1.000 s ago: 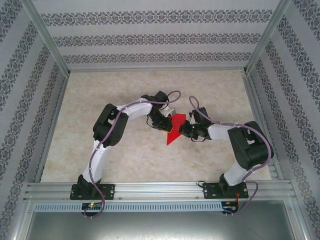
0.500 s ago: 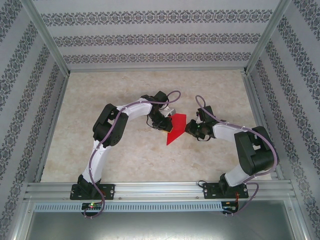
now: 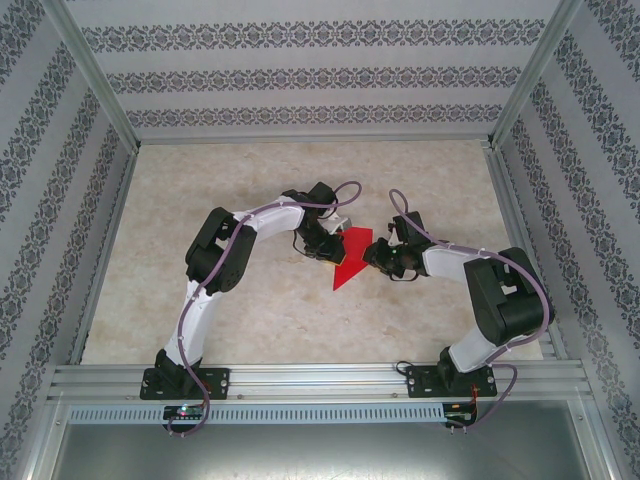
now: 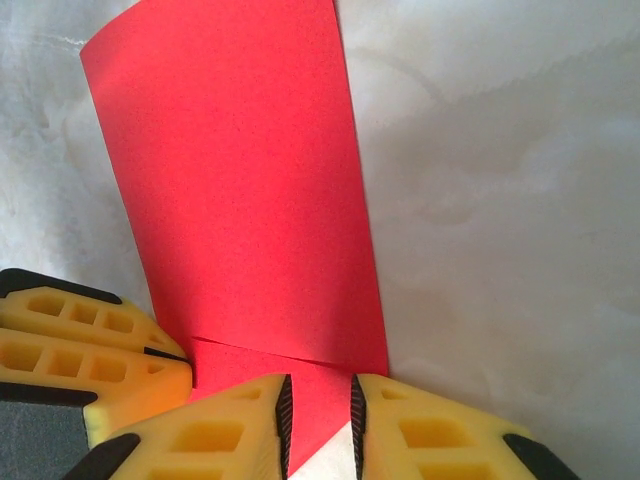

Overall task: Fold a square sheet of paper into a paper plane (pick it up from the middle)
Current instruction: Third fold the triangle at the center of the table.

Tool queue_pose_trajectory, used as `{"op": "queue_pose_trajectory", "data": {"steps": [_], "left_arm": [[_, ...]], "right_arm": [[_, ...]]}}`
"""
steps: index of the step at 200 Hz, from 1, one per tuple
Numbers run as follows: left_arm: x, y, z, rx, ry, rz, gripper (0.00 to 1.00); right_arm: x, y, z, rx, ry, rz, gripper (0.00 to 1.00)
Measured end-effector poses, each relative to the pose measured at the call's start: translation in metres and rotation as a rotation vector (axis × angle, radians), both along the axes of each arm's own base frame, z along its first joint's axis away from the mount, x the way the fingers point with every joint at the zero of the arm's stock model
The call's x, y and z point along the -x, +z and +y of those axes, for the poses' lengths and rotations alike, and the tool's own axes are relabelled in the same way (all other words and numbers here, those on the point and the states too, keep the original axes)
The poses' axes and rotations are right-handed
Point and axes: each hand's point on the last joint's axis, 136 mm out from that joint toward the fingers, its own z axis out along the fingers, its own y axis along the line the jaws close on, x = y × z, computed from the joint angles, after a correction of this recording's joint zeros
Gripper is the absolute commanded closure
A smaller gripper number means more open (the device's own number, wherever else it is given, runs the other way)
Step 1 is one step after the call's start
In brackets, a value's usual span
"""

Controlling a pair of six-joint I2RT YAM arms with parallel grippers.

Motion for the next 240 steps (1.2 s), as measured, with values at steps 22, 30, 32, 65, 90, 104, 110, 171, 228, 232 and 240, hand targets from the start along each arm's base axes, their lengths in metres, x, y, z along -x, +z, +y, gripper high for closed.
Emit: {"op": "queue_pose_trajectory", "data": {"steps": [22,30,32,65,90,104,110,171,228,232,240], "left_arm": [[0.0,0.0,0.0,0.0,0.0,0.0,0.86],[0.0,0.0,0.0,0.0,0.0,0.0,0.86],[0.0,0.0,0.0,0.0,0.0,0.0,0.86],[0.0,0.0,0.0,0.0,0.0,-0.001,0.87],[0.0,0.0,0.0,0.001,0.0,0.0,0.86],[0.0,0.0,0.0,0.001,0.0,0.0,0.86],[0.0,0.0,0.0,0.001,0.0,0.0,0.86],[0.0,0.0,0.0,0.001,0.0,0.0,0.86],[0.0,0.0,0.0,0.002,0.0,-0.001,0.86],[0.0,0.0,0.0,0.002,0.0,-0.001,0.86],[0.0,0.0,0.0,0.002,0.0,-0.001,0.86]], "right_arm": [[0.004,-0.002,0.002,0.008,0.008,0.01,0.73],[0.005,-0.002,0.002,0.013,0.009,0.016,0.73],[0.006,-0.002,0.001,0.014,0.007,0.017,0.73],[0.006,0.003,-0.001,0.02,0.002,0.01,0.72],[0.006,0.003,-0.001,0.021,0.001,0.01,0.72],[0.006,0.003,0.001,0.019,0.004,0.008,0.73],[0.006,0.003,0.002,0.014,0.006,0.007,0.73],[0.001,0.006,0.009,-0.034,-0.011,0.006,0.7],[0.007,0.011,0.001,-0.003,-0.03,0.006,0.67],[0.007,0.01,0.0,0.001,-0.032,0.007,0.67],[0.008,0.009,0.0,0.004,-0.033,0.011,0.67]]}}
